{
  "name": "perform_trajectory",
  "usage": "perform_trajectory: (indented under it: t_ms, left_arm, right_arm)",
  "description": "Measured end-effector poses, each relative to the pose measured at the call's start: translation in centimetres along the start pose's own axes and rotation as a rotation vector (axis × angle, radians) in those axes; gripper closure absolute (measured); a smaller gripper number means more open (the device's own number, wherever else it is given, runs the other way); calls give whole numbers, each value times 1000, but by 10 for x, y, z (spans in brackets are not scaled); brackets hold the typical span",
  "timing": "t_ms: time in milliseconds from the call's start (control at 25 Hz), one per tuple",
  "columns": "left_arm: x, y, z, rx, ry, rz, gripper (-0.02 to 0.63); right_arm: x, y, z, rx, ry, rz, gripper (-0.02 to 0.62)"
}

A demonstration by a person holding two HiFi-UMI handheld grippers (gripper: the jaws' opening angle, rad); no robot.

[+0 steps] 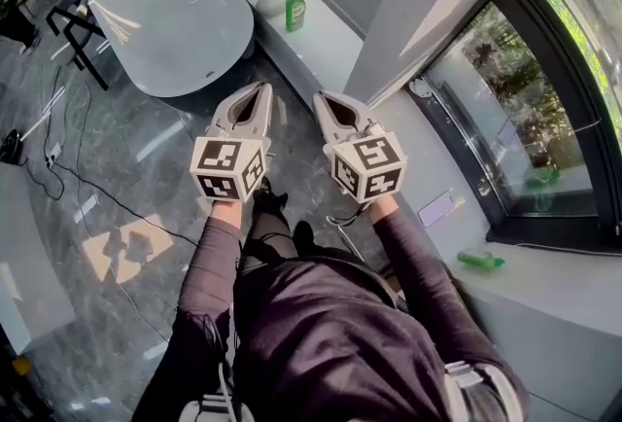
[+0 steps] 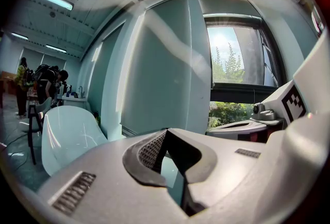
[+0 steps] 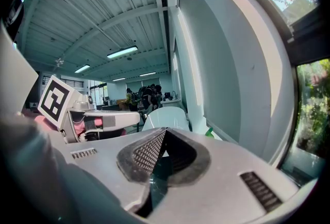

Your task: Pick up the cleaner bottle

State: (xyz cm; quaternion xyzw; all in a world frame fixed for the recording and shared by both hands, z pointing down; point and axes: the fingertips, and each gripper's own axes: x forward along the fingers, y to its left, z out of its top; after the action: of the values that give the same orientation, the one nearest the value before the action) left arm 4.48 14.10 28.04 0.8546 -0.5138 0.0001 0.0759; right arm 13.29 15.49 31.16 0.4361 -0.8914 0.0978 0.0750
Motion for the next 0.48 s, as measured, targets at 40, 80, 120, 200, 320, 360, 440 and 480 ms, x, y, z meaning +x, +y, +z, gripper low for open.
perform_trajectory:
  t_ms: [40, 80, 120, 200, 320, 360, 440, 480]
  left_arm:
    - [3, 2, -1, -2, 1, -1, 598]
    - [7, 4, -2, -3, 4, -2, 598]
    - [10, 6, -4, -3, 6, -4, 598]
    - [18, 12, -5, -5, 11, -7, 598]
    - [32, 25, -7, -8, 19, -14, 598]
    - [37, 30, -8, -9, 21, -15, 598]
    - [47, 44, -9, -11, 25, -17, 598]
    - [53, 51, -9, -12, 28, -20, 598]
  right_arm:
    - [3, -2, -1, 1, 3, -2, 594]
    - [6, -4, -2, 3, 6, -5, 594]
    - [9, -6, -3, 6, 9, -7, 594]
    - [18, -9, -4, 9, 14, -10, 594]
    - [34, -16, -3, 13, 22, -17, 594]
    - [40, -19, -3, 15, 26, -20, 594]
    - [56, -22, -4, 18, 34, -23, 594]
    - [64, -24, -4, 19, 39, -24, 594]
